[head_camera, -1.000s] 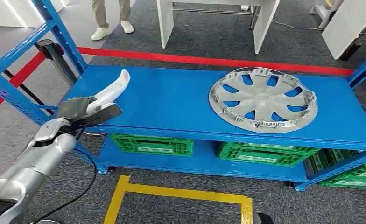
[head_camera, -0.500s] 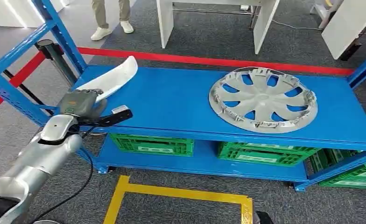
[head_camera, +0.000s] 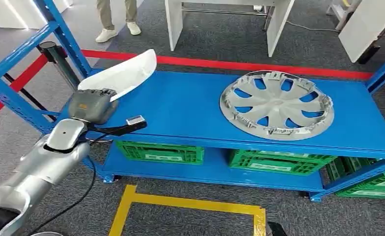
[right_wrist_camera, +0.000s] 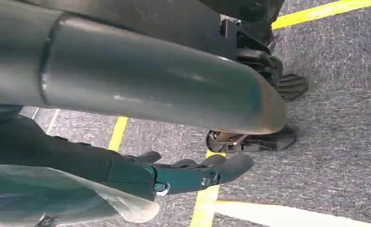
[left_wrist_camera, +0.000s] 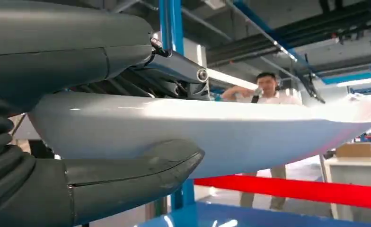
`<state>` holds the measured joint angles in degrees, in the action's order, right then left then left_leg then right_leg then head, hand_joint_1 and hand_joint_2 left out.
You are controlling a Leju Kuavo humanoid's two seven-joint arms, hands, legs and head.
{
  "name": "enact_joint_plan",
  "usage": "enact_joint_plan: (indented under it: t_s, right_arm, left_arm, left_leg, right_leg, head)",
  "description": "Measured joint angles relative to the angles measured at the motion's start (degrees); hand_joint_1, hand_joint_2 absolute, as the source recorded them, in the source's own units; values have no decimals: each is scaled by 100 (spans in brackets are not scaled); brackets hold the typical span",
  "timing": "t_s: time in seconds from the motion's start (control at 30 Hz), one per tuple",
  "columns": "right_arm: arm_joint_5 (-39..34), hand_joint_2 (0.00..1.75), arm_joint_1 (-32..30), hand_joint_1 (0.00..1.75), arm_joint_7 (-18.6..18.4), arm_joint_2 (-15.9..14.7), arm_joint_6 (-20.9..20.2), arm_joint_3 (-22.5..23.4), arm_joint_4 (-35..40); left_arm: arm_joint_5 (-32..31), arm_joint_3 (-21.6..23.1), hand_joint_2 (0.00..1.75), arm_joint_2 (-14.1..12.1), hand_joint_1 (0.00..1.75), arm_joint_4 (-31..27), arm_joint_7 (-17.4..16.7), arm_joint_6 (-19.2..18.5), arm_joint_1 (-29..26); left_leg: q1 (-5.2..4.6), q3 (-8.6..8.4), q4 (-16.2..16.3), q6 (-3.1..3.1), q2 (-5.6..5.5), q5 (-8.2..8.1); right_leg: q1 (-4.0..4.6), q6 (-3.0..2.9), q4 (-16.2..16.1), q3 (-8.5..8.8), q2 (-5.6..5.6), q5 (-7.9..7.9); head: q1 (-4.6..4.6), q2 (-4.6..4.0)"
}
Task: Take the parts from the cabinet and place them on the table.
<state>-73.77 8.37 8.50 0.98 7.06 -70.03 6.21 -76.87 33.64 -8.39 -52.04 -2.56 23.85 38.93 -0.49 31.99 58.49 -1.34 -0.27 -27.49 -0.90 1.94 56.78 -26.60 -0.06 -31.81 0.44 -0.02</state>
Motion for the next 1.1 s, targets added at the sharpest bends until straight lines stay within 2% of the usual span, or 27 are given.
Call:
enact_joint_plan:
  t_s: [0.43, 0.57, 0.87, 1.03, 1.07, 1.1]
  right_arm:
    - [2, 0, 41, 0, -35, 0, 2, -76, 4]
    - [-28, 0, 46, 0, -44, 0, 2, -116, 4]
    - [-48, 0, 48, 0, -44, 0, -11, -159, 4]
    - [-66, 0, 60, 0, -44, 20, -13, -162, 15]
    - [-66, 0, 72, 0, -42, 22, -13, -162, 17]
    - [-68, 0, 74, 0, -39, 22, -13, -162, 17]
  left_arm:
    - [-92, 68, 175, -87, 175, 17, 28, 249, 0]
    - [188, 4, 175, -85, 175, 66, 258, 201, -2]
    - [206, -44, 175, -81, 175, 66, 299, 70, -3]
    - [179, -48, 175, -129, 175, 66, 295, 28, -2]
    - [177, -57, 175, -146, 175, 59, 291, 26, 2]
    - [175, -68, 175, -146, 175, 37, 289, 28, -3]
  left_leg:
    - [0, 0, 0, 0, 0, 0]
    - [0, 0, 0, 0, 0, 0]
    - [0, 1, 0, 0, 0, 0]
    - [-33, 30, 39, -33, -2, -18]
    - [-21, 13, -34, -67, -2, 6]
    - [43, -71, -141, -113, 8, 59]
  right_leg:
    - [0, 0, 0, 0, 0, 0]
    - [0, 0, 0, -1, 0, 0]
    - [0, 0, 0, 0, 0, 0]
    - [-27, 43, -40, -10, -2, 27]
    - [-13, 65, -72, 13, -3, 36]
    - [-18, 76, -60, -53, 0, -20]
  head:
    - [0, 0]
    - [0, 0]
    - [0, 0]
    - [-4, 0]
    - [-7, 0]
    - [2, 0]
